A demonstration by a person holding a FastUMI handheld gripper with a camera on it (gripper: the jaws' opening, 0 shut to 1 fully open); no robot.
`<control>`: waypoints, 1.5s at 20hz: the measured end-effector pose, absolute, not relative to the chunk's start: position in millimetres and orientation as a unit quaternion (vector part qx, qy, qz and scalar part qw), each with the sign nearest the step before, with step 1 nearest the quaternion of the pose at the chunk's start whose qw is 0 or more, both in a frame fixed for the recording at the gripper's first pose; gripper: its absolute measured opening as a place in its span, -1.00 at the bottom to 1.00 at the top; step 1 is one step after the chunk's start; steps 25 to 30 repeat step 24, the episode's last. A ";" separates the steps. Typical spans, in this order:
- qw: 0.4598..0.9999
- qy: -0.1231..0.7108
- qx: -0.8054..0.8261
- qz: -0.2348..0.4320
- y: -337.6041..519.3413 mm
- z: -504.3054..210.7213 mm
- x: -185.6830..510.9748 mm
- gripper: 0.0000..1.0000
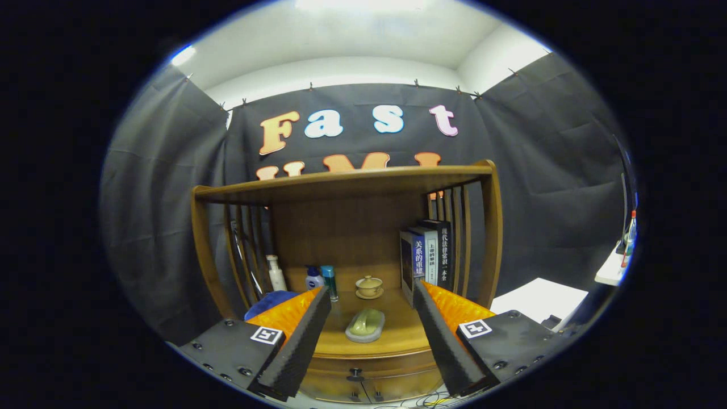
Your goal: Pull open the drawer, take out the items inside it, and place them on the countertop above the cabinet.
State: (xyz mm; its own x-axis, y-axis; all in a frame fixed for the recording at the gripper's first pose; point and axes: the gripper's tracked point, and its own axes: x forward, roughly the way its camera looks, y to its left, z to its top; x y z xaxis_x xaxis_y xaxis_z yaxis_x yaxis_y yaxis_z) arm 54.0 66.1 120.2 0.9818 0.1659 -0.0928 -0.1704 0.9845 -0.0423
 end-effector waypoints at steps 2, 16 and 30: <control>0.994 0.042 -0.027 0.093 75.8 125.6 50.4 0.95; 0.995 0.052 -0.030 0.083 73.4 114.6 51.1 0.95; 0.995 0.060 -0.022 0.080 73.2 105.9 55.1 0.95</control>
